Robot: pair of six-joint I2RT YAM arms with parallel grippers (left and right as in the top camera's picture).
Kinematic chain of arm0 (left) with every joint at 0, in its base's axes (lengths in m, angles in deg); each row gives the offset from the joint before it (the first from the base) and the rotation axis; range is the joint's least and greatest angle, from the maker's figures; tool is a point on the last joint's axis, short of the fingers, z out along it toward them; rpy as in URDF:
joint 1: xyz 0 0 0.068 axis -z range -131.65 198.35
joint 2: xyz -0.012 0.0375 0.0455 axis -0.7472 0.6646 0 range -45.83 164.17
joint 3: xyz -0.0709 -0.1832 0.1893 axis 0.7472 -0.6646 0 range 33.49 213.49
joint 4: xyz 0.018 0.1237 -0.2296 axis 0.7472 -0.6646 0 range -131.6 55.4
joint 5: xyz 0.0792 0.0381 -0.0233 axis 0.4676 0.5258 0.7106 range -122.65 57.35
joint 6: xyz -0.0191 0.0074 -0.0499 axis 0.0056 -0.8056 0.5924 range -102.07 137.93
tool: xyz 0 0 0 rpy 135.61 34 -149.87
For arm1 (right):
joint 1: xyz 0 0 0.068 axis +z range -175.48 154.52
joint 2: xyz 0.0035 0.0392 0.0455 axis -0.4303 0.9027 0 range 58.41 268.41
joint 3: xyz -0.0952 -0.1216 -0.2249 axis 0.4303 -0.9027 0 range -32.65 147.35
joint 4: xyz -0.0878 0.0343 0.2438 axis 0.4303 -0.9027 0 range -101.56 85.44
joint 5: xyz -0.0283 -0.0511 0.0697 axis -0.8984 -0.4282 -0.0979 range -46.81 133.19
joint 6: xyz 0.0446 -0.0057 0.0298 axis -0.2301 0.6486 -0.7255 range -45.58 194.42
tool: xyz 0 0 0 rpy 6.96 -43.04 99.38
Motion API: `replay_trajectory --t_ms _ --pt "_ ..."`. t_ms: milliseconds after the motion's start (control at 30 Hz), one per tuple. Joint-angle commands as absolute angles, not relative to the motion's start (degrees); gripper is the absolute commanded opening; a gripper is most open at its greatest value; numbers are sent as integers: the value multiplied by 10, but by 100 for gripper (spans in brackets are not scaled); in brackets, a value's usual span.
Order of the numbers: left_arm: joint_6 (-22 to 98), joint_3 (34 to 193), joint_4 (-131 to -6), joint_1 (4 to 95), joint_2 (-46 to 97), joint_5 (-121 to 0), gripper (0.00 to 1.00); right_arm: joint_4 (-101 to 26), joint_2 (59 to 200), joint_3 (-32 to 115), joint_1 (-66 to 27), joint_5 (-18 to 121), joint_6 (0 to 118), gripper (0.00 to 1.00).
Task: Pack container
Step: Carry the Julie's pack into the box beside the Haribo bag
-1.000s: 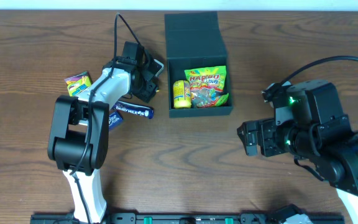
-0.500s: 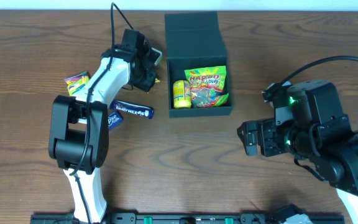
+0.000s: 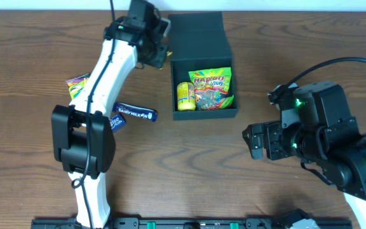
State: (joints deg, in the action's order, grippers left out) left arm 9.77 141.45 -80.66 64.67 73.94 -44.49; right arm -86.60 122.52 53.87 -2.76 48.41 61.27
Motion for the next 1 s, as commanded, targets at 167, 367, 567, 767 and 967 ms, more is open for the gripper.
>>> replay_trajectory --t_ms 167,367,567,767,967 --pt "267 1424 -807 730 744 -378 40 -867 1225 545 -33 486 618 99" --pt "399 1423 -806 782 751 -261 33 -867 1225 545 -33 486 618 99" --pt "414 1422 -802 785 768 -222 33 -867 1225 545 -33 486 618 99" --pt "433 1422 -798 785 796 -227 34 -867 1225 545 -33 486 618 99" --pt "433 1422 -792 784 807 -232 34 -867 1225 545 -33 486 618 99"
